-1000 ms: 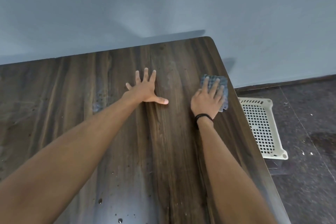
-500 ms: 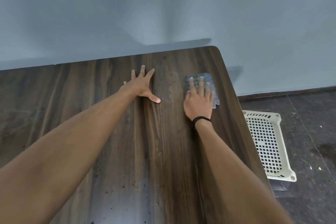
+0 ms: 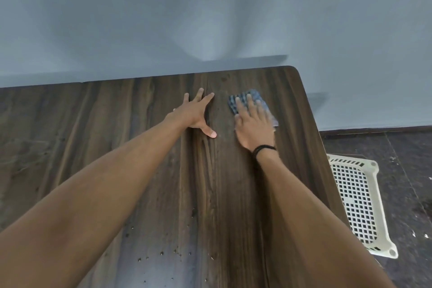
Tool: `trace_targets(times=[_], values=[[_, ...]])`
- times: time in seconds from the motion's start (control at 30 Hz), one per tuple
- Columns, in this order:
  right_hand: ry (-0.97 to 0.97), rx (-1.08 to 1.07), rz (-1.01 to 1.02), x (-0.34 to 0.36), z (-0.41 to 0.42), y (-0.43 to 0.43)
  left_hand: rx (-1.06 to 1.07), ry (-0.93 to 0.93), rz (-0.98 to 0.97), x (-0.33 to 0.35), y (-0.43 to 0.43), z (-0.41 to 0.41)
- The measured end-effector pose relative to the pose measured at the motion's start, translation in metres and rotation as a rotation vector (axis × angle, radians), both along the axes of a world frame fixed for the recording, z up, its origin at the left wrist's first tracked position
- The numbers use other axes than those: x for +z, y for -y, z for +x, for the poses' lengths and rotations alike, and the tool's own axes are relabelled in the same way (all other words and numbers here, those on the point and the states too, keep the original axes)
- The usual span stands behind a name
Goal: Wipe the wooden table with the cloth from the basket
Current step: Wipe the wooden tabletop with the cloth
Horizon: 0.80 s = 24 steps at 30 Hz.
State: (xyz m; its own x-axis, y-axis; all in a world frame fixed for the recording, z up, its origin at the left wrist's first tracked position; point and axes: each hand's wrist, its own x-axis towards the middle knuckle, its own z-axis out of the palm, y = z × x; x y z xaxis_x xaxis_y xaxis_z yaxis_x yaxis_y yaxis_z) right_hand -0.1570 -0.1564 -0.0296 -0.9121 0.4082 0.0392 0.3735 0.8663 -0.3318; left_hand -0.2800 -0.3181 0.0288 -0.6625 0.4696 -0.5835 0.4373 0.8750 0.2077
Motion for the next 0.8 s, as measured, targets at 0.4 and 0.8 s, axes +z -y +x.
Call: trace_targets(times=[0.4, 0.8], values=[[0.036, -0.205, -0.108, 0.012, -0.058, -0.035, 0.064, 0.013, -0.008, 0.004, -0.001, -0.003], [-0.001, -0.4, -0.15, 0.018, -0.098, -0.058, 0.064, 0.021, -0.034, 0.007, -0.004, -0.003]])
